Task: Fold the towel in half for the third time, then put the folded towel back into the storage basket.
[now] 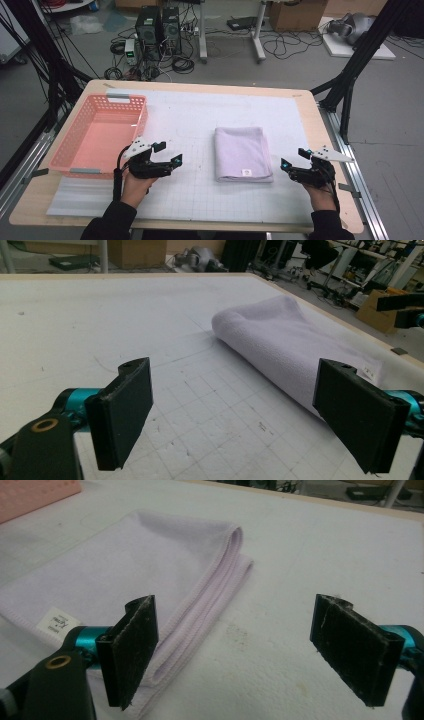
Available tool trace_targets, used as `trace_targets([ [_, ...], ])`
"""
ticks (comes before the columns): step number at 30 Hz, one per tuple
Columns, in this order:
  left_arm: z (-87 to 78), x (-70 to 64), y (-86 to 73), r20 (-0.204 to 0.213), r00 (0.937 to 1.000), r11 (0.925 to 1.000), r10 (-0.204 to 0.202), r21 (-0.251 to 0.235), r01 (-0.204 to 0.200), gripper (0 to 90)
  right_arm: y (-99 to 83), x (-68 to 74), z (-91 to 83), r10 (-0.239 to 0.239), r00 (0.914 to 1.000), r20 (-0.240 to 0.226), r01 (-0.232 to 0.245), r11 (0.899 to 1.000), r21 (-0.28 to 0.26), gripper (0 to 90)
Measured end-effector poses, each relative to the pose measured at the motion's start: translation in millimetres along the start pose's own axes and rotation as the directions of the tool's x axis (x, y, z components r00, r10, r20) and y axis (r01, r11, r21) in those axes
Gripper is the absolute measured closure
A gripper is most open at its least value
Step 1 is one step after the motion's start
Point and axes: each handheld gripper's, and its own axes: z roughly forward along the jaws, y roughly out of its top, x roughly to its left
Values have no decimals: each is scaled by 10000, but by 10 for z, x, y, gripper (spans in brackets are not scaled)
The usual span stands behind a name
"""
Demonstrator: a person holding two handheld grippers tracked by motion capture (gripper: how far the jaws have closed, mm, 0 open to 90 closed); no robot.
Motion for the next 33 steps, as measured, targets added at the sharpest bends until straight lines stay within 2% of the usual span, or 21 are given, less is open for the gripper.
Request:
trace_targets([
  [6, -32, -15, 10, -40, 10000, 9999, 46, -106, -46, 166, 10, -12, -24, 8, 9999, 156, -6, 9999, -122, 177],
  [8, -36, -8, 14, -98, 9999, 9999, 71, -141, -73, 166, 15, -1, -39, -36, 9998, 212, 36, 10000, -6, 173],
  [17, -29, 8, 10, -112, 9999, 10000, 79, -53, -80, 166, 20, -22, -63, 5, 9994, 344, 0, 9999, -147, 170],
  [33, 0, 18, 6, -88, 9999, 9999, -49, 88, 49, 170, 2, -40, -79, 33, 9987, 515, -28, 10000, -81, 170],
])
